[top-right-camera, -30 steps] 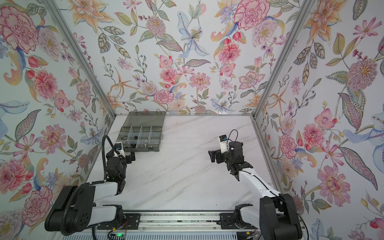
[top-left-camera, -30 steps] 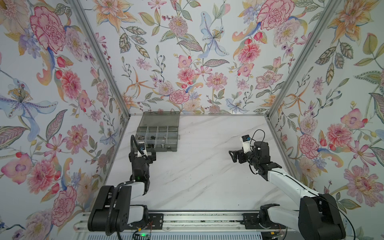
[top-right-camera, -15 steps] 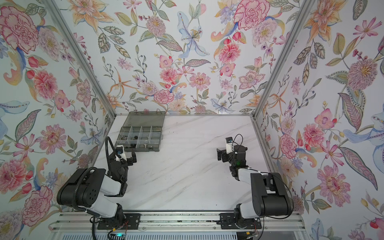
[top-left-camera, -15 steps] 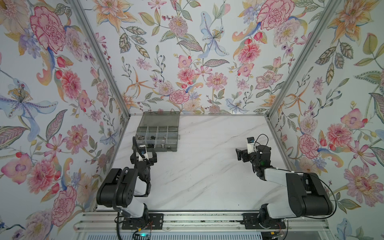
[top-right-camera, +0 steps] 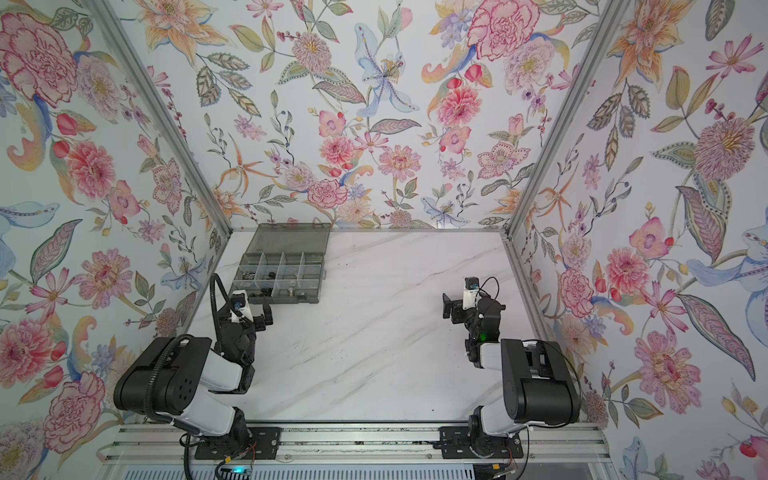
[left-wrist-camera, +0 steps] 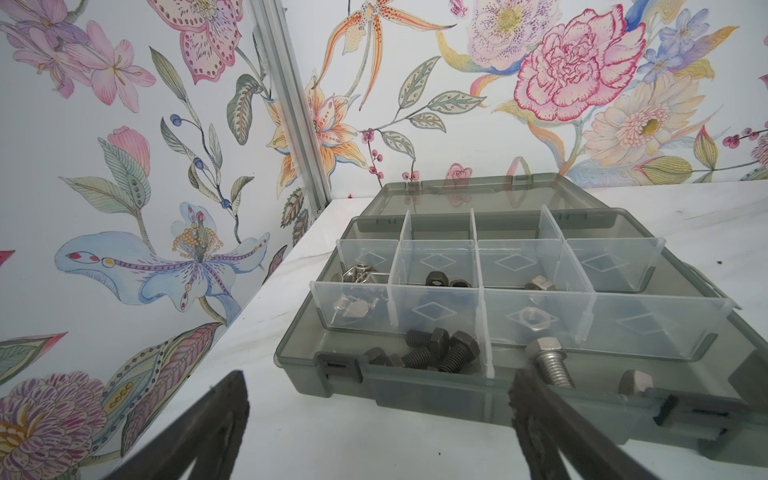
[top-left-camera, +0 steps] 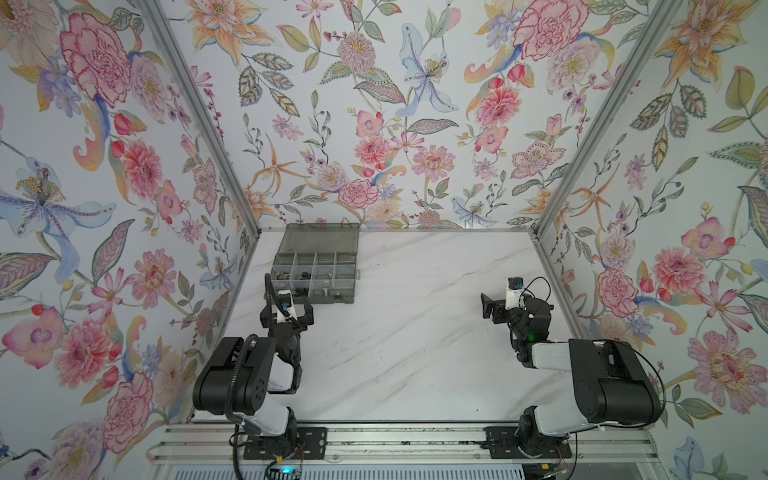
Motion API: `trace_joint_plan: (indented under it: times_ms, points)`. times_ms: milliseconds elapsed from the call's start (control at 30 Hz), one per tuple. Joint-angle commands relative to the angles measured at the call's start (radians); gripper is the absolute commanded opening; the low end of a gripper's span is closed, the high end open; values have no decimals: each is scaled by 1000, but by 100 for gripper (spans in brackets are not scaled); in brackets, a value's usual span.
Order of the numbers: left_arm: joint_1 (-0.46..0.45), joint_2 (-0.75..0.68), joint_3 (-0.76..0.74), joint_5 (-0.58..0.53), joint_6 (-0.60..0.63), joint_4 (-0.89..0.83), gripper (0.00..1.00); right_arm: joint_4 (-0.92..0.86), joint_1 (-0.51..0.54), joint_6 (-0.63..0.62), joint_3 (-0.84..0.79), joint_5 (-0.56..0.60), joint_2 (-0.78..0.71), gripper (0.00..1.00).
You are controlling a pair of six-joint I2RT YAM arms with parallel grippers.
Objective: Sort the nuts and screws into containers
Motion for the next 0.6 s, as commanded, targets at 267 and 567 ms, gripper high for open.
trace_joint_plan:
  times_ms: [267, 567]
  points:
    - [2, -1, 21, -12, 1, 36, 99, 119, 12, 7, -30, 34, 17, 99]
    - [0, -1, 38, -7, 6, 5, 100, 131, 14, 9, -32, 39, 20, 99]
